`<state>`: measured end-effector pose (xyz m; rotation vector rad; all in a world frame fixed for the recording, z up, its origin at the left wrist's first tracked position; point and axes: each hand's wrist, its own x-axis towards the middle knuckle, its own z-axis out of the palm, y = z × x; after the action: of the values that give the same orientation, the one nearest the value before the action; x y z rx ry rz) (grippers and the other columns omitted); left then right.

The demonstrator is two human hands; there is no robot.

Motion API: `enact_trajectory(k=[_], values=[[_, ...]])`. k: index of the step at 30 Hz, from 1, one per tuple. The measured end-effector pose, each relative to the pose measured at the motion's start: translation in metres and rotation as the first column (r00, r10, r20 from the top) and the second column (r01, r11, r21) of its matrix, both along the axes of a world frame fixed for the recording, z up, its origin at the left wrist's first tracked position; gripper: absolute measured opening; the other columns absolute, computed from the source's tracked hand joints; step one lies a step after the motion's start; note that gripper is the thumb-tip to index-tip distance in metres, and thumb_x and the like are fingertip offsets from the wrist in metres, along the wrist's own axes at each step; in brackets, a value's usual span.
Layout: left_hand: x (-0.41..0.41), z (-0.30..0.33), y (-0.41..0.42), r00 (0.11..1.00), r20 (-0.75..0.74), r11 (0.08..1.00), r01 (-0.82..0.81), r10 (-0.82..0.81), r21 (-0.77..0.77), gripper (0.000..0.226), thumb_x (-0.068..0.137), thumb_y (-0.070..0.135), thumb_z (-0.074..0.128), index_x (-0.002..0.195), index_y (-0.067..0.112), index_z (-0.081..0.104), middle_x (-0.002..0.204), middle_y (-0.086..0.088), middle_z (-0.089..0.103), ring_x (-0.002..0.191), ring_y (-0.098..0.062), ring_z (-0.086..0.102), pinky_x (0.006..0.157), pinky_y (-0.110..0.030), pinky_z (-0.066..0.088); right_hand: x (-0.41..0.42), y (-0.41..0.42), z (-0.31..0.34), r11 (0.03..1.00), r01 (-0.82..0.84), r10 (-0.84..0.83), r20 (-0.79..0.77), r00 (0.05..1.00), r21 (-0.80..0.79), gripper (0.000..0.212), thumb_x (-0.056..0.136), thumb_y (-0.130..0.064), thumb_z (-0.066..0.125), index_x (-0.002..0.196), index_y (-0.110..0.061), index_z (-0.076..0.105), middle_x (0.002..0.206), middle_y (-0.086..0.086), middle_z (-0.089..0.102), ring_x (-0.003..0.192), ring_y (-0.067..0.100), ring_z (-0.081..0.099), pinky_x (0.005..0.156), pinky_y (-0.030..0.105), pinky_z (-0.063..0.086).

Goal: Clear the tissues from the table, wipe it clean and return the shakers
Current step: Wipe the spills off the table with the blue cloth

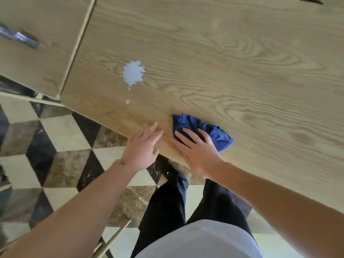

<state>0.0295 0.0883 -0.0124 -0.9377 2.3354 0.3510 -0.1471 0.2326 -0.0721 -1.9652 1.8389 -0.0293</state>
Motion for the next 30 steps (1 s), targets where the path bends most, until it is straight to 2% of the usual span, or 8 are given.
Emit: enact_trajectory(k=[5,7,9,14,17,21,26,30], values=[[0.048,0.003,-0.021,0.993,-0.025,0.992,-0.111,0.113,0.060,0.065,0.099,0.032,0.050,0.155,0.037,0.017,0.168,0.008,0.001,0.154,-0.030,0.004,0.120,-0.058,0.019,-0.016,-0.021,0.008,0.985,-0.174,0.174,0.062,0.983,-0.002,0.059,0.100,-0.041,0.034,0.157,-0.029,0.024,0.163,-0.011,0.023,0.153,0.015,0.018,0.122,0.041,0.008],[0.063,0.002,-0.033,0.986,-0.038,0.984,-0.158,0.161,0.078,0.066,0.099,0.034,0.048,0.156,0.037,0.014,0.168,0.007,0.002,0.154,-0.030,0.002,0.121,-0.058,0.019,-0.027,-0.027,0.008,0.967,-0.257,0.256,0.020,0.966,0.004,0.059,0.101,-0.042,0.036,0.157,-0.027,0.027,0.164,-0.008,0.023,0.152,0.015,0.021,0.123,0.039,0.010],[0.080,0.001,-0.044,0.977,-0.053,0.976,-0.203,0.207,0.076,0.066,0.100,0.037,0.047,0.156,0.037,0.012,0.168,0.004,0.006,0.154,-0.031,0.003,0.119,-0.059,0.024,-0.026,-0.029,0.003,0.965,-0.263,0.262,-0.050,0.964,-0.014,0.058,0.099,-0.043,0.043,0.154,-0.027,0.035,0.162,-0.007,0.028,0.150,0.016,0.026,0.122,0.045,0.017],[0.106,-0.002,-0.084,0.978,-0.103,0.983,-0.181,0.183,0.031,0.064,0.100,0.045,0.045,0.156,0.032,0.017,0.166,-0.007,0.016,0.153,-0.034,0.012,0.117,-0.055,0.030,-0.009,-0.031,-0.010,0.986,-0.104,0.081,-0.173,0.982,-0.131,0.060,0.092,-0.042,0.049,0.150,-0.027,0.044,0.156,-0.005,0.041,0.144,0.019,0.039,0.119,0.056,0.022],[0.101,-0.006,-0.128,0.964,-0.100,0.969,-0.248,0.248,0.007,0.084,0.092,0.053,0.059,0.157,0.032,0.010,0.165,-0.016,0.012,0.152,-0.037,0.010,0.118,-0.057,0.027,-0.003,-0.054,-0.008,0.987,0.031,-0.061,-0.191,0.980,-0.156,0.060,0.093,-0.042,0.047,0.151,-0.027,0.042,0.158,-0.006,0.038,0.146,0.020,0.035,0.120,0.054,0.020],[0.091,-0.011,-0.207,0.935,0.048,0.935,-0.352,0.351,0.032,0.138,0.063,0.058,0.085,0.150,0.043,-0.021,0.165,-0.022,-0.005,0.150,-0.046,-0.004,0.115,-0.070,0.020,0.005,-0.116,-0.009,0.932,0.308,-0.338,-0.150,0.929,-0.193,0.060,0.092,-0.037,0.053,0.150,-0.025,0.043,0.158,-0.005,0.039,0.146,0.020,0.034,0.120,0.051,0.021],[0.072,-0.006,-0.279,0.897,0.154,0.889,-0.436,0.415,0.144,0.160,0.047,0.051,0.096,0.142,0.052,-0.034,0.156,-0.004,-0.042,0.143,-0.042,-0.034,0.113,-0.075,0.011,-0.001,-0.201,-0.012,0.873,0.450,-0.479,-0.156,0.864,-0.188,0.062,0.096,-0.041,0.044,0.154,-0.023,0.033,0.164,-0.003,0.026,0.151,0.018,0.024,0.122,0.047,0.017],[0.058,-0.004,-0.292,0.842,0.300,0.831,-0.516,0.448,0.207,0.169,0.044,0.045,0.098,0.127,0.054,-0.049,0.137,0.000,-0.063,0.133,-0.042,-0.049,0.104,-0.084,0.003,-0.011,-0.248,-0.022,0.811,0.483,-0.528,-0.058,0.847,-0.330,0.049,0.098,-0.025,0.044,0.147,-0.017,0.048,0.156,-0.002,0.042,0.145,0.019,0.038,0.117,0.045,0.030]])
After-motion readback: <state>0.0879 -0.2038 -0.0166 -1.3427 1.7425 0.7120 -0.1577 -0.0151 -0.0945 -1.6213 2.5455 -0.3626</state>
